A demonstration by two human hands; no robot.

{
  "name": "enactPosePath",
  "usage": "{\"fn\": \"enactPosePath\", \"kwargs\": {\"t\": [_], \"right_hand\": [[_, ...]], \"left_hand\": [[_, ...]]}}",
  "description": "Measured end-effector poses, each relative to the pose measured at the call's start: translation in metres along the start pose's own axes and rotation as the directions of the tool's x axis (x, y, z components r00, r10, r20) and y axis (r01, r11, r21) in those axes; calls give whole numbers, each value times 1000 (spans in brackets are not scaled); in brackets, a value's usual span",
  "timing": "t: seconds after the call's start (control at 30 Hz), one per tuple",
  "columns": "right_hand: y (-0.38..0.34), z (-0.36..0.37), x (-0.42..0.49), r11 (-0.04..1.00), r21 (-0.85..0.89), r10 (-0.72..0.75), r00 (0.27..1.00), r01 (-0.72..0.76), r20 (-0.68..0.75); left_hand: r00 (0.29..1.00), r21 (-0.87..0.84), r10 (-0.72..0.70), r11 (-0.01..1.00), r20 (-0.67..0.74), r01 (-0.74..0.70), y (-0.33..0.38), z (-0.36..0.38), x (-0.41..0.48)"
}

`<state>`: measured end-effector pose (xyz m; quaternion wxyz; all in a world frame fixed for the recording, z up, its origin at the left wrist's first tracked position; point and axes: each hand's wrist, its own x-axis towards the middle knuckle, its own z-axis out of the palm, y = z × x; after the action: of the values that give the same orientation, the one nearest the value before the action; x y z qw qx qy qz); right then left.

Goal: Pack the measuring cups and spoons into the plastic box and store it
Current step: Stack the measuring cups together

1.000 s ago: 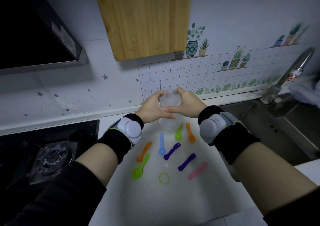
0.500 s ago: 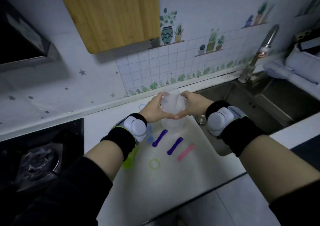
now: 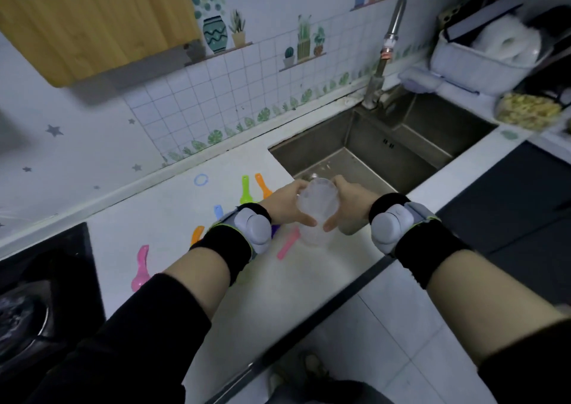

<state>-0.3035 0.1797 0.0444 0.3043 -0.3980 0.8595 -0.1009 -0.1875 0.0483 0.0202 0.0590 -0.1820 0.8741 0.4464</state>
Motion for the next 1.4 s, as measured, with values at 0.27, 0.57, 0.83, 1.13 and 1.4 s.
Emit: {"fn": "enactPosePath", "kwargs": {"t": [0.27, 0.57, 0.83, 1.13, 1.4], "right_hand": [[34, 25, -16, 999, 6, 43, 999, -43, -11], [49, 38, -23, 998, 46, 41, 999, -42, 21], [52, 43, -25, 998, 51, 40, 995, -45, 97], [33, 21, -21, 999, 10, -49, 995, 49, 89], [-17, 10, -5, 979, -67, -187, 978, 193, 91]], "left_hand": [[997, 111, 22, 993, 68, -29, 4, 43, 12], [996, 160, 13, 987, 86, -27, 2, 61, 11], [993, 153, -21, 988, 118, 3, -1, 68, 6], [985, 219, -100, 973, 143, 67, -3, 65, 2], [985, 179, -153, 974, 77, 137, -21, 20, -24]]}}
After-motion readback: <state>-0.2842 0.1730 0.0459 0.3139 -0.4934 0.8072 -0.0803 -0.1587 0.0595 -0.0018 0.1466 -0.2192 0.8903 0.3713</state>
